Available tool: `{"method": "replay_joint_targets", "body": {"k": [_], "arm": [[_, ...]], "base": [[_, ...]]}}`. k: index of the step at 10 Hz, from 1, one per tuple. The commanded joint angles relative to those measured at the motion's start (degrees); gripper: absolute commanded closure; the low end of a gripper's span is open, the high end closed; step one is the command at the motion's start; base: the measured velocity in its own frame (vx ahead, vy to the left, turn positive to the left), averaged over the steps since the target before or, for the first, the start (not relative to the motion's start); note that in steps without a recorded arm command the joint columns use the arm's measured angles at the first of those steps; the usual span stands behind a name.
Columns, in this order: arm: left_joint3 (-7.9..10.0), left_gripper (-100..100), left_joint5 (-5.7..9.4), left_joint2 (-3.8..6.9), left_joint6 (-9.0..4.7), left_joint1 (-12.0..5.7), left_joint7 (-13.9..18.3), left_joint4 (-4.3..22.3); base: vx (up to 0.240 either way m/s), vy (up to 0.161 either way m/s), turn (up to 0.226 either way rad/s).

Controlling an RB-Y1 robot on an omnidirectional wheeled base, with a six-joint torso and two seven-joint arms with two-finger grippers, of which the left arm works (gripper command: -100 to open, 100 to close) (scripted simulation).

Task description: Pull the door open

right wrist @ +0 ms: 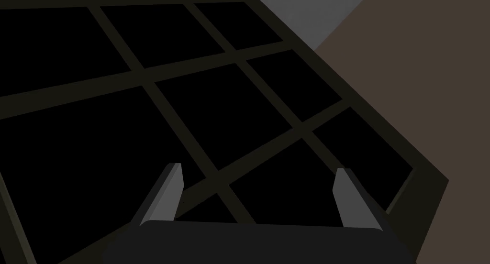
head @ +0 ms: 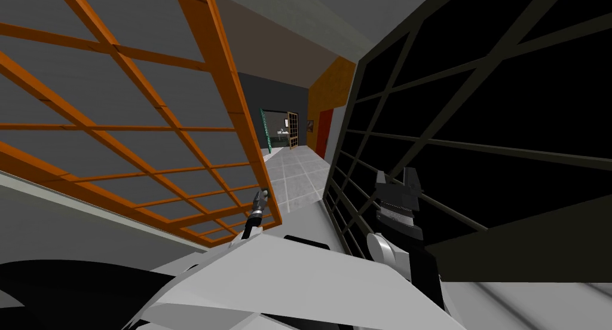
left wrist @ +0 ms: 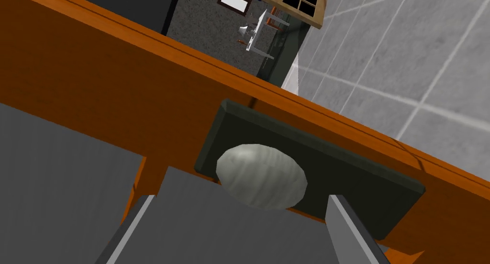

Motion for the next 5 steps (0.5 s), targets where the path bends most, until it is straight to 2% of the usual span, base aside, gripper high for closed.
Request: {"method": "replay_joint_targets", "body": {"k": [1,2,3,4,5], "arm": [[-0.3,-100,1.16,-0.34,-0.02,-0.39,2.86,0.14],[-0.57,-100,2.19,-0.65,0.03,-0.72,4.36,0.2],[-0.57,-100,2.19,-0.65,0.03,-0.72,5.38,0.2],[-0.85,-100,3.26,-0.97,0.07,-1.06,7.37,0.25],[-0.85,-100,3.26,-0.97,0.07,-1.06,7.73,0.25]], "base": [[-0.059,0.005,-0.031],[-0.074,0.005,-0.067],[-0.056,0.009,-0.021],[-0.061,-0.005,-0.036],[-0.049,0.0,-0.022]]}}
